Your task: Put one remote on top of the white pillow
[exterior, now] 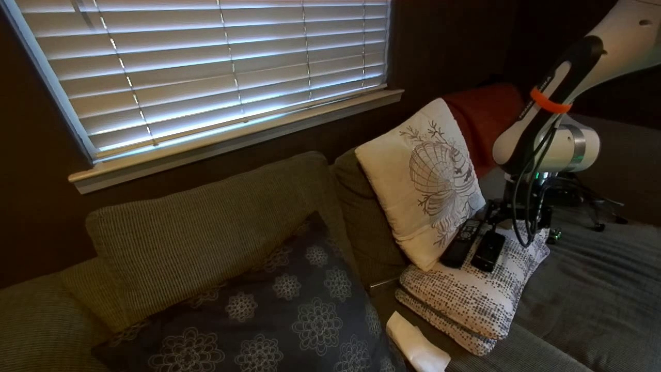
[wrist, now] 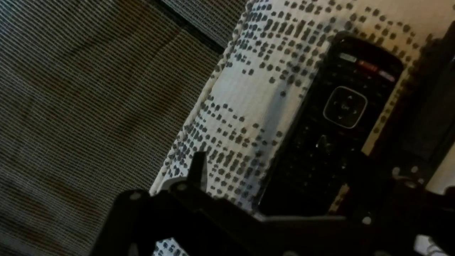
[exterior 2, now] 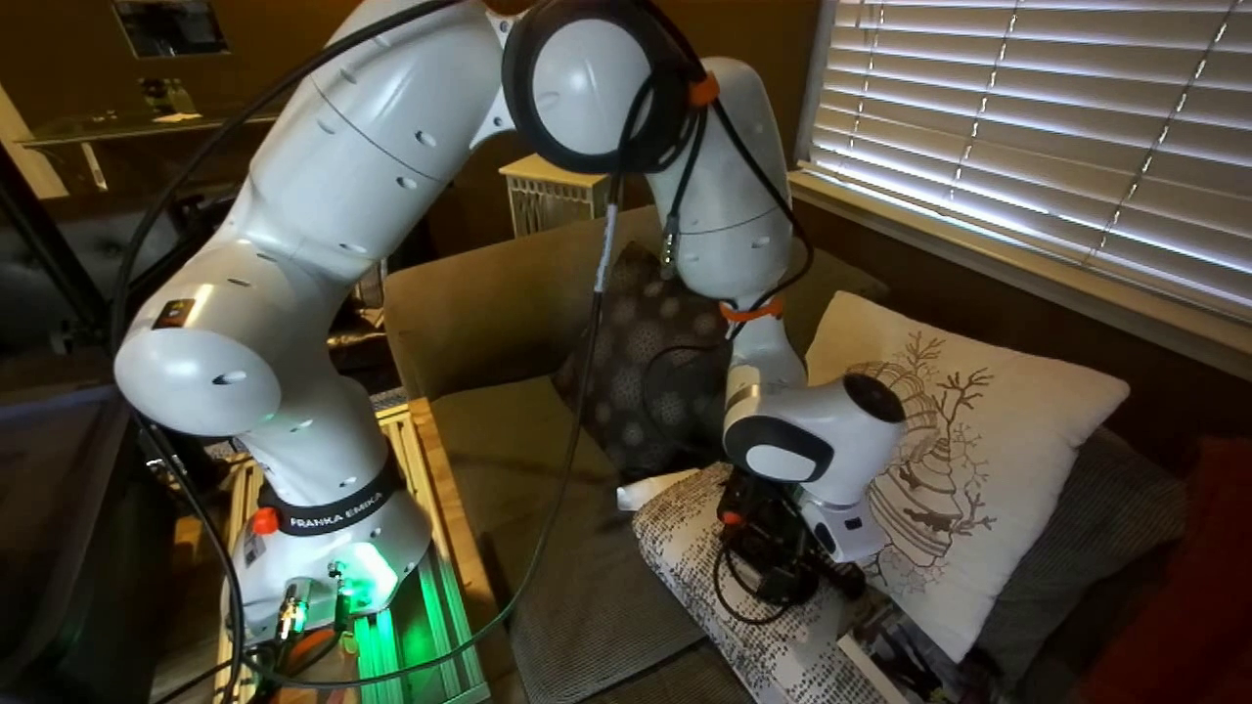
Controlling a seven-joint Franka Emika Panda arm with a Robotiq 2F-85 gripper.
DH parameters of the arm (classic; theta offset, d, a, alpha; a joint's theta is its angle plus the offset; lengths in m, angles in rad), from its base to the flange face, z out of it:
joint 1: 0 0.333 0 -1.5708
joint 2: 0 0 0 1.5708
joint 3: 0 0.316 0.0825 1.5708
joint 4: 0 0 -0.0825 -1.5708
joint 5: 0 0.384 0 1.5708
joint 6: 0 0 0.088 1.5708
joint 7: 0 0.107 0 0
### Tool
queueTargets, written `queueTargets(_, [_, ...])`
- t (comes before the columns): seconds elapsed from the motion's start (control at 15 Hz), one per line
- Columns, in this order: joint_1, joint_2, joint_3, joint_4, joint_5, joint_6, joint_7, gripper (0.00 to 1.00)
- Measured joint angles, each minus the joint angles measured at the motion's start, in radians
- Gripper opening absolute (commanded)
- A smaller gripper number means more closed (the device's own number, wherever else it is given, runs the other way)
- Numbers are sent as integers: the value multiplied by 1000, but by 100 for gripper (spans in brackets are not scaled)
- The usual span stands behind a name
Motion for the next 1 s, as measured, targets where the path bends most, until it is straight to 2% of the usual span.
queueTargets(0.53, [-4,98,16,115,0,0,15,100])
queueTargets(1.0, [-3,152,20,168,0,-12,32,100])
